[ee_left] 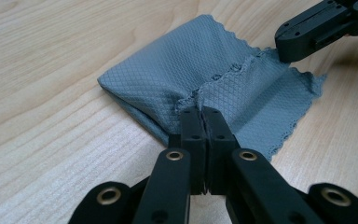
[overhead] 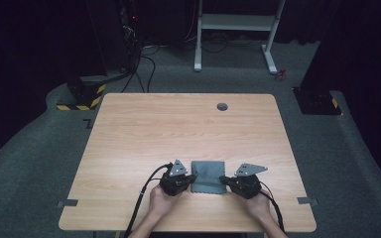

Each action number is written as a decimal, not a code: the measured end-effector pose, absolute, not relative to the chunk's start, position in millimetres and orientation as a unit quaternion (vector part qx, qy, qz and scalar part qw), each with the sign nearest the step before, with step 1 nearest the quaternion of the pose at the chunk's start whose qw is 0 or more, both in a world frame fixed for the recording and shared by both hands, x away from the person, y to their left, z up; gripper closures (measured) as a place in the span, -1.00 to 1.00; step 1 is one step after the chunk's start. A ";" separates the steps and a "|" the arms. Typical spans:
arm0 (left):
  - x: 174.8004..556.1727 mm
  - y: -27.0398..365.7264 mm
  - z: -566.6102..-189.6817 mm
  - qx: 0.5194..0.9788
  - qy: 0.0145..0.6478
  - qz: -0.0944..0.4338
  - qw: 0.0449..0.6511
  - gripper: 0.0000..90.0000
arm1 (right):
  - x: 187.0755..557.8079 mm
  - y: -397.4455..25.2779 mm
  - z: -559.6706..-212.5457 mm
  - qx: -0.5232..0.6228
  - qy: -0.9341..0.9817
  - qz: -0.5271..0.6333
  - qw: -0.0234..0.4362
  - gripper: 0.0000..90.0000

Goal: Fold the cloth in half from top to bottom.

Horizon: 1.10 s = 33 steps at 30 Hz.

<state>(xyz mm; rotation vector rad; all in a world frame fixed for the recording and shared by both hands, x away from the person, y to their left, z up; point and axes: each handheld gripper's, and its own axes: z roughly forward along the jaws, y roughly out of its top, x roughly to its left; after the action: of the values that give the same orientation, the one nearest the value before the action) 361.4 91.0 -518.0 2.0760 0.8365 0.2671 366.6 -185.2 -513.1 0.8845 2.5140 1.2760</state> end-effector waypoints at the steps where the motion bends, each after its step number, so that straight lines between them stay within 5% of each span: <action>1: 360.8 90.8 -518.6 0.831 0.337 0.106 0.430 0.97 | 366.5 -185.4 -513.9 0.298 0.847 0.430 0.093 0.99; 33: 341.6 95.8 -518.6 0.842 0.320 0.096 0.422 0.88 | 352.2 -188.5 -519.4 0.288 0.856 0.419 0.091 0.85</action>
<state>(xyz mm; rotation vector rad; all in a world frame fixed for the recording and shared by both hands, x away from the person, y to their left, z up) 341.6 95.8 -518.6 2.1094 0.8021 0.2416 352.2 -188.5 -519.4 0.8572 2.5435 1.2455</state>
